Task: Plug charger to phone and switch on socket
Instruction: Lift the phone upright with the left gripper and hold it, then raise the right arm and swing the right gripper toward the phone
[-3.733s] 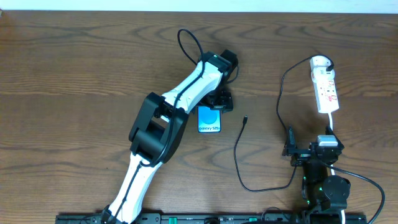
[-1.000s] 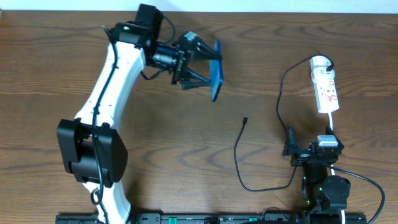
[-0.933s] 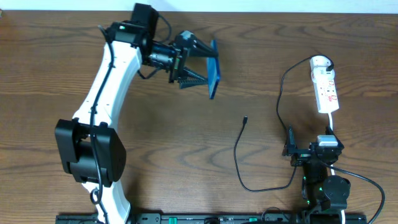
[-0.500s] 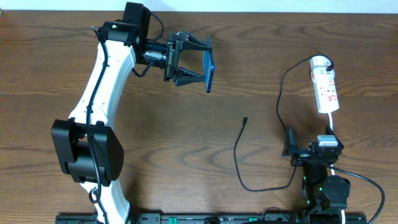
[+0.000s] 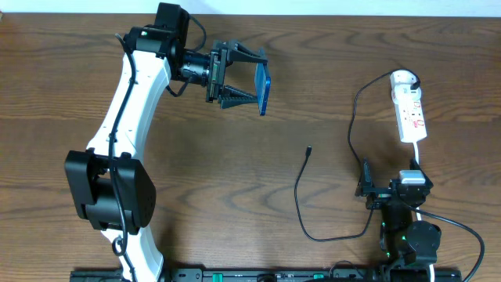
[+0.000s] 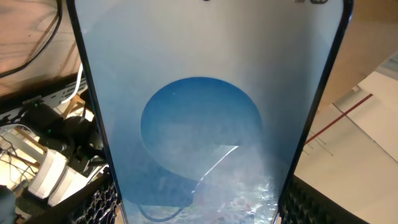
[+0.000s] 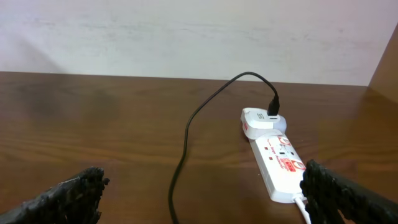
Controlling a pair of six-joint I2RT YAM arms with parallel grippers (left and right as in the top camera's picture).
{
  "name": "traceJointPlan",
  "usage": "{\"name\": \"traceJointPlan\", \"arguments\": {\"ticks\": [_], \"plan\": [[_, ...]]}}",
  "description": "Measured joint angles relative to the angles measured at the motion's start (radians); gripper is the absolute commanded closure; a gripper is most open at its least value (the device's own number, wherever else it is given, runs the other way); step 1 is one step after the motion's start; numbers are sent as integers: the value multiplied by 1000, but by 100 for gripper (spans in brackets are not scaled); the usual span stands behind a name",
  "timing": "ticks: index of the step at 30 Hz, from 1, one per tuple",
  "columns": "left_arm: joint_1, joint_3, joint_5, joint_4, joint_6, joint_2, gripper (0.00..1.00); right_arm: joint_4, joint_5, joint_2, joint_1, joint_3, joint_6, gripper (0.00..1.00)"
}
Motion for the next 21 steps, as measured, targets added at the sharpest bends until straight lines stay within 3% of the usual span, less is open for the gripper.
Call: {"name": "traceJointPlan", "arguments": {"ticks": [13,17,21], "plan": [[0,0,0,0,-1,0,39,38,-24,0,0,0,10,1],[0,0,0,0,-1,0,39,69,-209,0,0,0,138,1],[0,0,2,0,-3,0,39,255,-364,2,0,0,336,1]]}}
